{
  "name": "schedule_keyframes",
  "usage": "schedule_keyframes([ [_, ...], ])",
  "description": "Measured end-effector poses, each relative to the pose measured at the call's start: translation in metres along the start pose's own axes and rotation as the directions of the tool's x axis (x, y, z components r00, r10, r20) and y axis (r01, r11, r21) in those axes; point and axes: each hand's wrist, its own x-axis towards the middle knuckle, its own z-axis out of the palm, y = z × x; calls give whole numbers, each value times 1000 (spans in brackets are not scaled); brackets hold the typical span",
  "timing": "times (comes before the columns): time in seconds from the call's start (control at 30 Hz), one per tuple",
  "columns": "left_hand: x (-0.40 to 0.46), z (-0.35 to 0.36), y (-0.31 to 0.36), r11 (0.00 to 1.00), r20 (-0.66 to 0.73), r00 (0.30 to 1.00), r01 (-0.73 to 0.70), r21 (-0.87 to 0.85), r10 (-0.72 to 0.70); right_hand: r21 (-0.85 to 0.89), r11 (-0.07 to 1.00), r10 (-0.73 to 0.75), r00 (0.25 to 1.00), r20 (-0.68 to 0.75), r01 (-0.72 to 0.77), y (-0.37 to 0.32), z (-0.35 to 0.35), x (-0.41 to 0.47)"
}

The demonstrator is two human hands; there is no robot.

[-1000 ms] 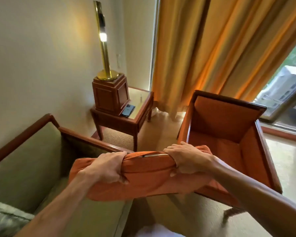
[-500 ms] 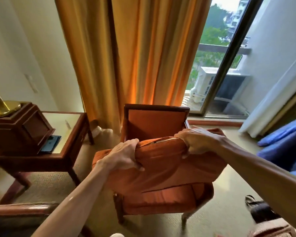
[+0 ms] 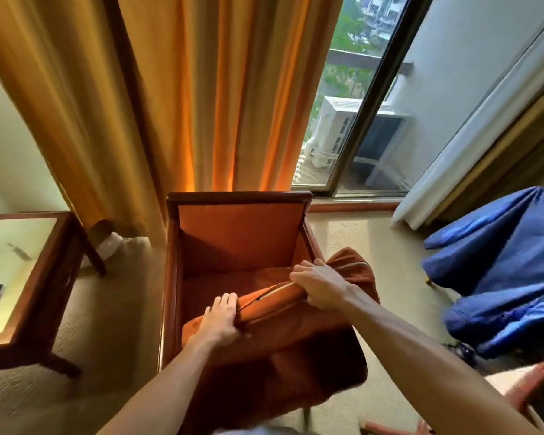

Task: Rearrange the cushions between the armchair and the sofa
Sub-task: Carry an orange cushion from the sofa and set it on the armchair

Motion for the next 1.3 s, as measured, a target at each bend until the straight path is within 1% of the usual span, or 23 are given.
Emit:
schedule_keyframes([
  [0.07, 5, -1, -19, 999, 27, 998, 54, 0, -54, -19, 998, -62, 998, 28, 63, -11, 3, 25],
  [0.13, 14, -10, -25, 998, 29, 998, 63, 1, -63, -38, 996, -84, 996, 22, 85, -12, -1, 46],
  [0.17, 19, -16, -19, 999, 13, 999, 40, -31, -40, -36, 996, -83, 996, 20, 84, -8, -3, 55],
  [0.23, 31, -26, 8, 989, -67, 996, -71, -133, 63, -23, 997, -67, 998, 14, 67, 3, -6, 70],
  [0.3, 42, -36, 46, 962, -159, 972, -200, -187, 171, -41, 998, -57, 998, 2, 57, 11, -10, 79],
  [0.33, 49, -40, 62, 952, -190, 965, -221, -211, 182, -46, 997, -55, 998, -2, 55, 14, -13, 84],
  [0.43, 73, -49, 88, 955, -248, 961, -181, -236, 121, -60, 998, -22, 1000, 5, 22, 31, -23, 90],
  [0.53, 97, -53, 83, 966, -284, 956, -135, -220, 69, -82, 997, 13, 999, 30, -10, 70, -27, 84],
  [0.57, 105, -55, 83, 968, -296, 954, -112, -226, 41, -56, 998, 18, 1000, 25, -16, 88, -26, 80],
  [0.63, 114, -60, 81, 967, -319, 948, -77, -243, -5, 61, 998, 27, 1000, -11, -27, 114, -21, 75],
  [0.7, 122, -64, 82, 959, -319, 947, -48, -278, -45, 274, 961, 56, 998, -39, -43, 134, -12, 70],
  [0.73, 124, -66, 82, 955, -318, 946, -33, -293, -65, 422, 904, 89, 996, -22, -71, 146, -5, 69],
  [0.77, 124, -67, 81, 950, -325, 942, -26, -313, -81, 560, 821, 124, 992, 22, -115, 156, 4, 66],
  [0.8, 123, -67, 80, 942, -334, 938, -25, -333, -93, 658, 734, 152, 985, 81, -168, 167, 16, 63],
  [0.83, 121, -66, 79, 935, -341, 934, -26, -354, -103, 716, 667, 160, 978, 133, -206, 177, 30, 58],
  [0.9, 114, -60, 75, 921, -329, 935, -7, -390, -132, 776, 588, 155, 973, 172, -231, 190, 64, 48],
  [1.0, 103, -52, 73, 910, -292, 941, 37, -414, -170, 823, 537, 178, 978, 105, -186, 194, 103, 38],
  [1.03, 101, -51, 75, 908, -276, 944, 54, -414, -182, 836, 526, 176, 982, 72, -156, 195, 107, 39],
  [1.1, 99, -55, 81, 912, -247, 949, 83, -403, -196, 856, 502, 143, 988, 60, -125, 201, 105, 44],
  [1.2, 100, -73, 91, 918, -205, 953, 133, -374, -222, 846, 527, 55, 997, 59, -79, 212, 87, 56],
  [1.23, 99, -82, 94, 915, -194, 954, 141, -379, -227, 828, 558, 37, 998, 42, -56, 213, 75, 59],
  [1.27, 97, -93, 98, 910, -182, 958, 136, -392, -222, 781, 624, 24, 1000, 10, -23, 214, 61, 63],
  [1.3, 93, -103, 100, 905, -174, 962, 123, -408, -209, 700, 714, -1, 1000, -19, 14, 212, 45, 66],
])
